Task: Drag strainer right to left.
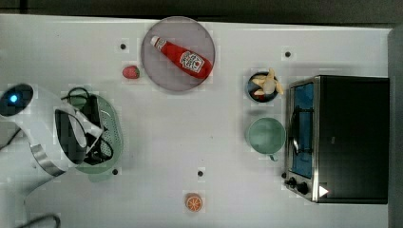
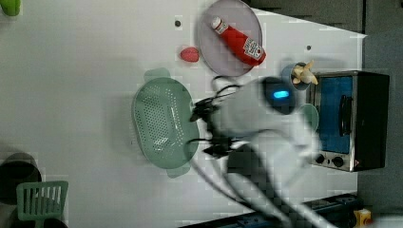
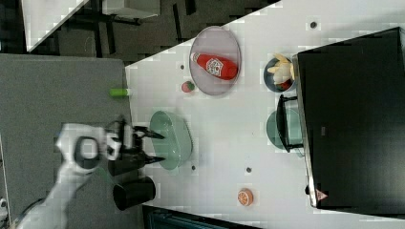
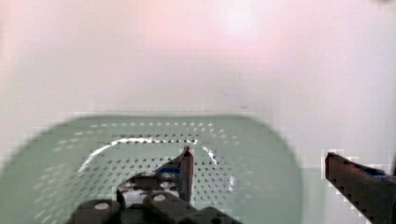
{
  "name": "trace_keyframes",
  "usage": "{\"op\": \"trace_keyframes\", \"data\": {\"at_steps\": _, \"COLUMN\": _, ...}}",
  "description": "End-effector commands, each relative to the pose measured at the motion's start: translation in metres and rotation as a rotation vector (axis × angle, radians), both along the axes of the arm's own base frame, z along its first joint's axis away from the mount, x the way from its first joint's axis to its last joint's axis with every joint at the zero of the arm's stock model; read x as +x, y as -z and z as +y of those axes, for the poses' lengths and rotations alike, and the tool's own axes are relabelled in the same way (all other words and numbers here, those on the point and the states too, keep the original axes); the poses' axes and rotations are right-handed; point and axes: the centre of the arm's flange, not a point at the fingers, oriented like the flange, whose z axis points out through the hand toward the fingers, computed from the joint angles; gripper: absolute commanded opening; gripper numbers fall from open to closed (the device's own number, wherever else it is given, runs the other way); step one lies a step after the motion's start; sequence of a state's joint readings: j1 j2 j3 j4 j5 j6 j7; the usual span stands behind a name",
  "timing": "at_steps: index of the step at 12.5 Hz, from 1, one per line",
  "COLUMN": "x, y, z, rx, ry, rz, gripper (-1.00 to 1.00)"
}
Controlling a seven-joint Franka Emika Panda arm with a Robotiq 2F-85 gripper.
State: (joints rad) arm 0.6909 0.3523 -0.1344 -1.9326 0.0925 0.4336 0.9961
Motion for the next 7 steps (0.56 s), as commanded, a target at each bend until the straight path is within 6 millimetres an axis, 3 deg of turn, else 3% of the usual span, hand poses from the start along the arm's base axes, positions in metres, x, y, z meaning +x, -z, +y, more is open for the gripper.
{"op": "trace_keyframes", "data": {"at_steps": 1, "x": 0.047, "y": -0.149, "z": -0.092, "rx": 0.171, "ry": -0.122, "rz": -0.174, "gripper": 1.00}}
{"op": "trace_keyframes", "data": {"at_steps": 4, "x": 0.056, "y": -0.227, "z": -0.205, "rx": 0.215, "ry": -0.123, "rz": -0.263, "gripper": 1.00}}
{"op": "trace_keyframes", "data": {"at_steps": 7, "x": 0.042, "y": -0.278, "z": -0.319, "rx": 0.160, "ry": -0.320, "rz": -0.266, "gripper": 1.00}}
